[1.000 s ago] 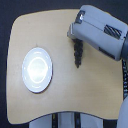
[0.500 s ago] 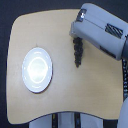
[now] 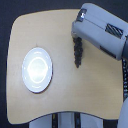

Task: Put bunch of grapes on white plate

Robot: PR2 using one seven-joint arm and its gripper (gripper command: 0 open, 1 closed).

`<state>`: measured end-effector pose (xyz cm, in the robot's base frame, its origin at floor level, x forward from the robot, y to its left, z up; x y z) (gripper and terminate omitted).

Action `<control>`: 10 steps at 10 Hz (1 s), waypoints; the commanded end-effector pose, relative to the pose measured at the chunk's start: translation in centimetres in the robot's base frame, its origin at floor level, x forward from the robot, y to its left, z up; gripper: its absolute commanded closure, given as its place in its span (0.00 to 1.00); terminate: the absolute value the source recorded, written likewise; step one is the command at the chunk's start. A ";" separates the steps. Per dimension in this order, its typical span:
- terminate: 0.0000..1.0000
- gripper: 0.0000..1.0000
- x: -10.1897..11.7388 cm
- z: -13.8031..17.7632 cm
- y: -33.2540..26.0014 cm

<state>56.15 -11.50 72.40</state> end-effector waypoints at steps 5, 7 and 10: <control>0.00 1.00 -1.0 4.1 -0.4; 0.00 1.00 -2.0 7.0 1.2; 0.00 1.00 -2.7 11.3 2.3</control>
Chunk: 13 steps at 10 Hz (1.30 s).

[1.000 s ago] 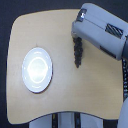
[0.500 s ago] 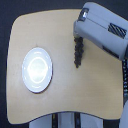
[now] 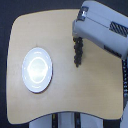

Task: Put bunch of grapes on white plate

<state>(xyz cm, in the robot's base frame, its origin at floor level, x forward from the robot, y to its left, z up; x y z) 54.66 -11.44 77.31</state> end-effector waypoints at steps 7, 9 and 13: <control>0.00 1.00 -2.4 12.9 7.3; 0.00 1.00 -2.8 13.6 10.3; 0.00 1.00 -4.5 10.9 17.3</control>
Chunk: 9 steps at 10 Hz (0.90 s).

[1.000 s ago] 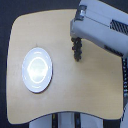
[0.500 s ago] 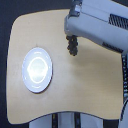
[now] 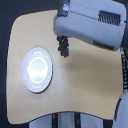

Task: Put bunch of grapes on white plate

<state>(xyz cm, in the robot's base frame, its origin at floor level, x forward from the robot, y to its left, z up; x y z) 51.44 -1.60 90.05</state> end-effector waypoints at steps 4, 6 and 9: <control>0.00 1.00 -3.2 -3.2 12.9; 0.00 1.00 -4.5 -4.1 14.4; 0.00 1.00 -6.5 -5.7 16.2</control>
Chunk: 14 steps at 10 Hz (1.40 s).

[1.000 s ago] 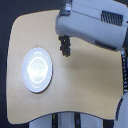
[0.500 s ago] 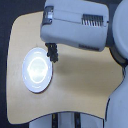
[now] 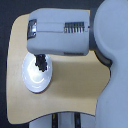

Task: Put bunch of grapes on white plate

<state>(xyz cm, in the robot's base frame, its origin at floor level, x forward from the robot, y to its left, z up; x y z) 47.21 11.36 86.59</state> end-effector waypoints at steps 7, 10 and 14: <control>0.00 1.00 -3.8 -7.4 5.0; 0.00 1.00 -3.7 -9.1 5.2; 0.00 1.00 -3.9 -9.8 5.3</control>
<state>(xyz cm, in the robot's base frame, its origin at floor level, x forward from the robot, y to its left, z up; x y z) 43.24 16.47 77.99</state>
